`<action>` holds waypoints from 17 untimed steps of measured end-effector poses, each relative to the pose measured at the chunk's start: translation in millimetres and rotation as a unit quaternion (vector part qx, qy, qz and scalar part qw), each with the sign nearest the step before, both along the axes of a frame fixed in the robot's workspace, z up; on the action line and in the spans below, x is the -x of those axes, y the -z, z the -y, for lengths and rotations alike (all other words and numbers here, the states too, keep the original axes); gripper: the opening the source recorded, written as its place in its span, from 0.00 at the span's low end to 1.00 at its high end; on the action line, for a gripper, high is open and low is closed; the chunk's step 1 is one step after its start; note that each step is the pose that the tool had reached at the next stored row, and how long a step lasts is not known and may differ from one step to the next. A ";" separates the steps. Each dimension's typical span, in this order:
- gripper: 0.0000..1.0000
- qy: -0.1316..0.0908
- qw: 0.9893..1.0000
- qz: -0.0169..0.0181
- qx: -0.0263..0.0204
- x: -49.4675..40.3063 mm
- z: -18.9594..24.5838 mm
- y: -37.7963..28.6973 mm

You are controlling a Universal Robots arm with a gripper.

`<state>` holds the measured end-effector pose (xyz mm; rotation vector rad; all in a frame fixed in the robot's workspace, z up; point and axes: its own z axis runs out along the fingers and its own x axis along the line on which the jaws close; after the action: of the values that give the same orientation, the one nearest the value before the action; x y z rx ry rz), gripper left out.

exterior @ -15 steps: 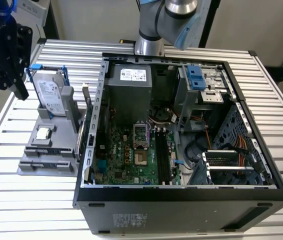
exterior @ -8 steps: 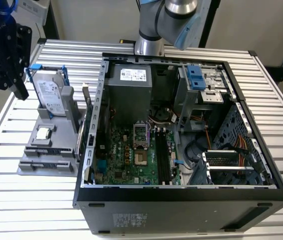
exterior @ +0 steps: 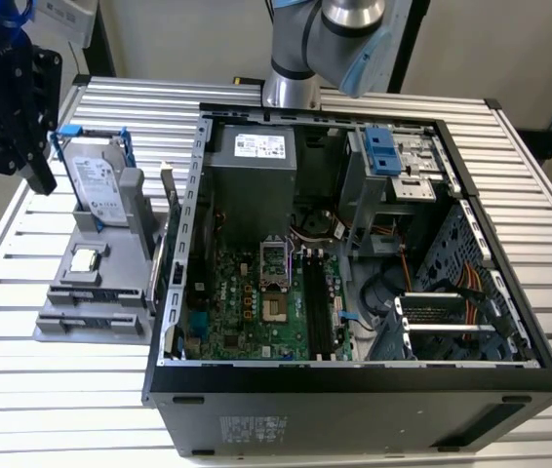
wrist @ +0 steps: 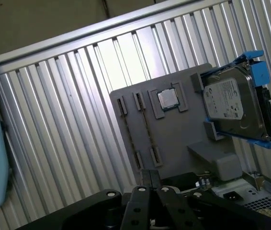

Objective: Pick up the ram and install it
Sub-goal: 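Pick up the ram and move it above insertion slot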

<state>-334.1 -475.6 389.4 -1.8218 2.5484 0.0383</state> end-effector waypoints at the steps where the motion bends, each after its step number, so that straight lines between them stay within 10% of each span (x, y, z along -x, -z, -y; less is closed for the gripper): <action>1: 0.00 0.000 1.000 0.000 0.000 -0.1 0.0 0.0; 17: 0.00 -0.025 1.000 0.000 0.000 -0.8 -0.1 0.0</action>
<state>-333.3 -475.6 389.4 -1.8850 2.5029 0.0387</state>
